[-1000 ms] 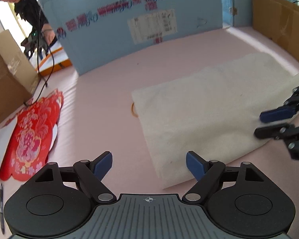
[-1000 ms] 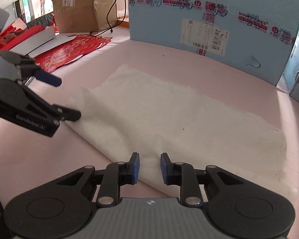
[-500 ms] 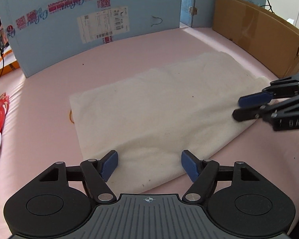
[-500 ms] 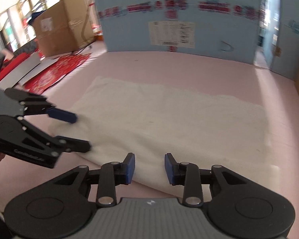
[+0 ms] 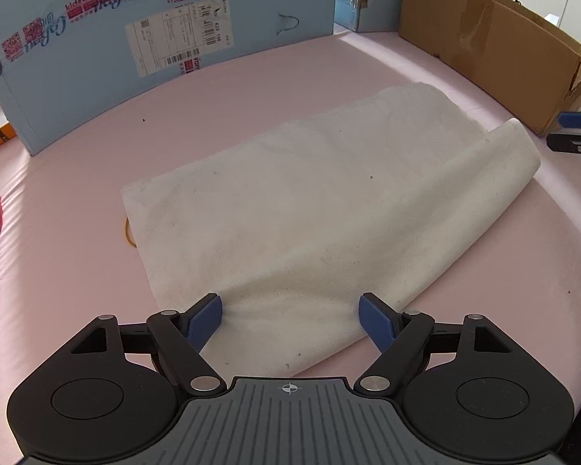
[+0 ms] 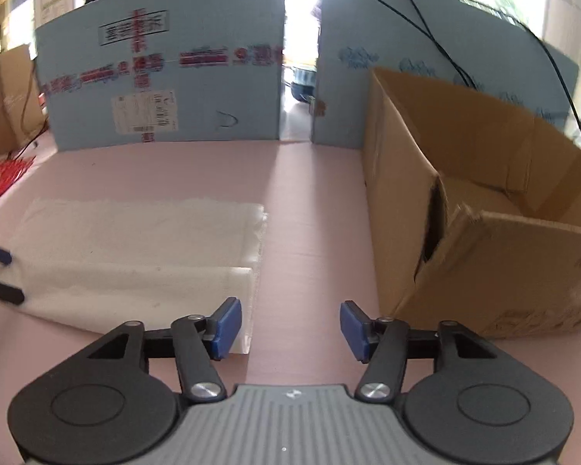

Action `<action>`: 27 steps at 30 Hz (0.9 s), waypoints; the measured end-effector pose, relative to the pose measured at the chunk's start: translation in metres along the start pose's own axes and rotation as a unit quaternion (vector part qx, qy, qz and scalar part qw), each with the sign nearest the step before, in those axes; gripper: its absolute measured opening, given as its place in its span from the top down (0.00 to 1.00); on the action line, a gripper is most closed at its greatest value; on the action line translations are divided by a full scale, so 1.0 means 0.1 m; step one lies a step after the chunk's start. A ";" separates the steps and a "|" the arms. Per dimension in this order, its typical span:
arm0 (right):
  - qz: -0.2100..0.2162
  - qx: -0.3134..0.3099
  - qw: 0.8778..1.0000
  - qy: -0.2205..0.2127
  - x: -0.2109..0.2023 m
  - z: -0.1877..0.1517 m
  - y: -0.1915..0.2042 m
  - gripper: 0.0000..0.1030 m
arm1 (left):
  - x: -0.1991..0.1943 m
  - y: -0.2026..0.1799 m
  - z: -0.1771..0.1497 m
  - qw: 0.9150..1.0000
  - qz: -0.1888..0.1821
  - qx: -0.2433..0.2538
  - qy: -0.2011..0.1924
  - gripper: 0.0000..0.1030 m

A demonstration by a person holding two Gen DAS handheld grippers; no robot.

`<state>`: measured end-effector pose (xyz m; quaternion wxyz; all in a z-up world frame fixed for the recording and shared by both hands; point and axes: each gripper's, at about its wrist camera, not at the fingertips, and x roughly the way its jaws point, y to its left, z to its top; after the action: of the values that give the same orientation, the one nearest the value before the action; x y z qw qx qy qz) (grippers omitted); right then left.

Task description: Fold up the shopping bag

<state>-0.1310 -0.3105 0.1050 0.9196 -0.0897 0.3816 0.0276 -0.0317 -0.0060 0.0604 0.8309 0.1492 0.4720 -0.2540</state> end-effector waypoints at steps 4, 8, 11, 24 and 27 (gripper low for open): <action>-0.001 -0.188 0.982 -0.001 0.02 -0.16 0.52 0.28 | -0.03 -0.01 -0.05 1.000 0.007 -0.011 -0.007 0.21; -0.008 -0.342 0.939 -0.023 0.08 -0.37 0.91 0.30 | -0.04 -0.02 -0.05 1.000 0.010 -0.013 -0.009 0.21; -0.012 -0.436 0.898 -0.058 0.14 -0.44 1.08 0.42 | -0.05 -0.01 -0.06 1.000 0.011 -0.016 -0.012 0.20; 0.075 -0.580 0.808 -0.065 0.44 -0.16 1.44 0.87 | -0.12 0.00 -0.03 1.000 0.003 0.009 -0.017 0.20; 0.135 -0.527 0.839 -0.011 0.47 0.14 1.34 0.87 | -0.33 -0.09 -0.01 0.995 -0.016 0.083 -0.053 0.20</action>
<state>-0.1035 -0.1768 0.0620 0.7248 -0.5080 0.3078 0.3491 -0.0517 -0.0039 0.0886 0.8356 0.1967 0.4066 -0.3128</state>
